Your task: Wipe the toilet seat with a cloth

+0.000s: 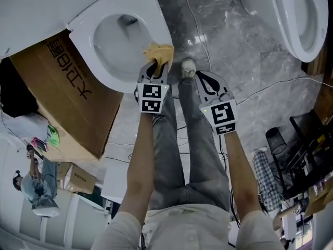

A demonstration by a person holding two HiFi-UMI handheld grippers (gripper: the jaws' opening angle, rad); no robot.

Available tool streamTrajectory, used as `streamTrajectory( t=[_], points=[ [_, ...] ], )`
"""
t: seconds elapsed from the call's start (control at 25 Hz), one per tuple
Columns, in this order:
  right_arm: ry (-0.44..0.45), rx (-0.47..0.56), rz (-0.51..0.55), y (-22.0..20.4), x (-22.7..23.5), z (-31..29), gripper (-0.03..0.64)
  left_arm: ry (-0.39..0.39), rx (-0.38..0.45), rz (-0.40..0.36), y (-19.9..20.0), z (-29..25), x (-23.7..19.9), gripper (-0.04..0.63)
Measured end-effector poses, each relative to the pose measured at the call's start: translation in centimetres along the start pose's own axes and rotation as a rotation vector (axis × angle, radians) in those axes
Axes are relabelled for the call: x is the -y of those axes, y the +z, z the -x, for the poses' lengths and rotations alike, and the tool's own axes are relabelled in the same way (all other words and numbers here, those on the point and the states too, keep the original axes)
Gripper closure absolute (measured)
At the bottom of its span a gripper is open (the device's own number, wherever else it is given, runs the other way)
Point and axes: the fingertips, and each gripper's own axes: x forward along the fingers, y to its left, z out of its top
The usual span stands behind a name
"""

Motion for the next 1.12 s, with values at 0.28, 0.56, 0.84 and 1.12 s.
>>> streamTrajectory(
  t=[0.28,0.56,0.84,1.12],
  points=[
    [-0.034,0.01,-0.04,1.6,-0.3,-1.2,0.609,-0.033,-0.022,-0.042,1.6,-0.8,-1.0,0.514],
    [-0.078,0.033,-0.091,3.9,-0.8,-2.7,0.609,-0.087,-0.041,-0.099,3.2,-1.6,-2.1,0.512],
    [-0.119,0.043,-0.129,5.2,-1.0,-3.7,0.609,-0.126,-0.055,-0.149,4.8,-2.2,-3.0,0.512],
    [-0.148,0.043,-0.144,6.2,-1.5,-4.7,0.609,-0.135,-0.052,-0.181,6.8,-3.0,-4.3,0.512]
  ],
)
